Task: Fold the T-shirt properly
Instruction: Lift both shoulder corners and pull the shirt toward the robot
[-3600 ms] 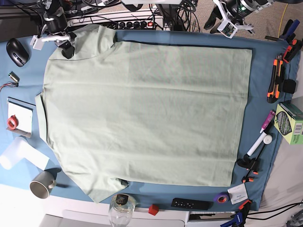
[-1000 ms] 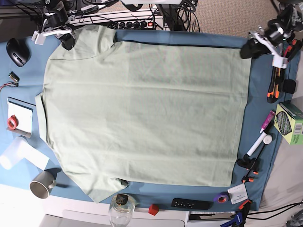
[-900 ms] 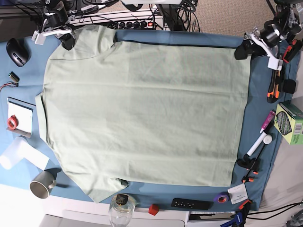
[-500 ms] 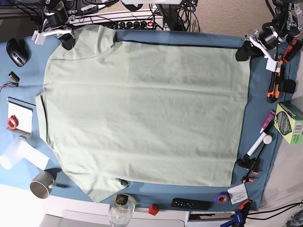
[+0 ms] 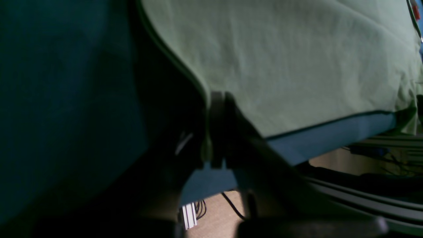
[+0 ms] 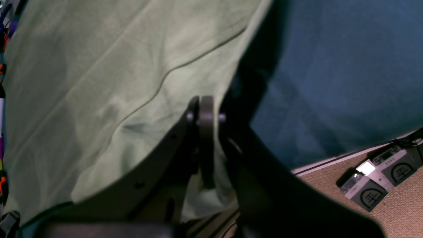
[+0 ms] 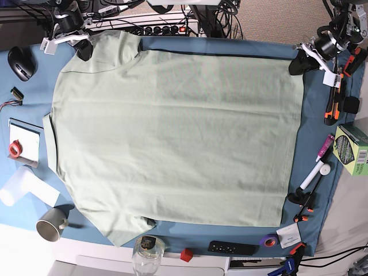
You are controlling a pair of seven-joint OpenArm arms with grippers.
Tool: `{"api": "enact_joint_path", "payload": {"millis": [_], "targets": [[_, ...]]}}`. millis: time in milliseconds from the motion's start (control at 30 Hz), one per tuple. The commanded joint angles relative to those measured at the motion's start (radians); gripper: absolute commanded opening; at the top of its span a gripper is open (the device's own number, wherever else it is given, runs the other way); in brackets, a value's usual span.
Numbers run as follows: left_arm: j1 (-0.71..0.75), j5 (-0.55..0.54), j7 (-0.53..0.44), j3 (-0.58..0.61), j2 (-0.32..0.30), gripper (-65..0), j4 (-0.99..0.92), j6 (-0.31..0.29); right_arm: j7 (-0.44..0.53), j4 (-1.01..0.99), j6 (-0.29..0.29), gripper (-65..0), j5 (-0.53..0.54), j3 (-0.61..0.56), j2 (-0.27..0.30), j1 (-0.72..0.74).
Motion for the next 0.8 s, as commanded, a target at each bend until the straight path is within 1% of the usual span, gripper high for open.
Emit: {"api": "enact_joint_path", "payload": {"millis": [0, 133, 267, 433, 767], "targets": [[0.009, 0.027, 0.023, -0.003, -0.012, -65.0, 0.005, 0.011, -0.084, -0.006, -0.016, -65.0, -0.057, -0.005, -0.002, -0.019], [0.016, 0.021, 0.026, -0.003, -0.011, -65.0, 0.010, 0.011, -0.099, -0.006, -0.016, -65.0, -0.057, -0.005, -0.001, -0.022], [0.063, -0.004, 0.034, -0.003, -0.011, -65.0, 0.050, 0.011, -0.111, 0.002, 0.026, -65.0, -0.056, -0.003, 0.019, -0.027], [0.119, -0.012, 0.033, -0.003, -0.011, -65.0, 0.101, 0.011, -0.117, 0.029, 0.026, -65.0, -0.057, -0.003, 0.064, -0.052], [0.200, -0.018, 0.042, -0.003, -0.011, -65.0, 0.179, 0.011, -0.119, 0.074, 0.026, -65.0, -0.057, -0.003, 0.117, -0.134]]}}
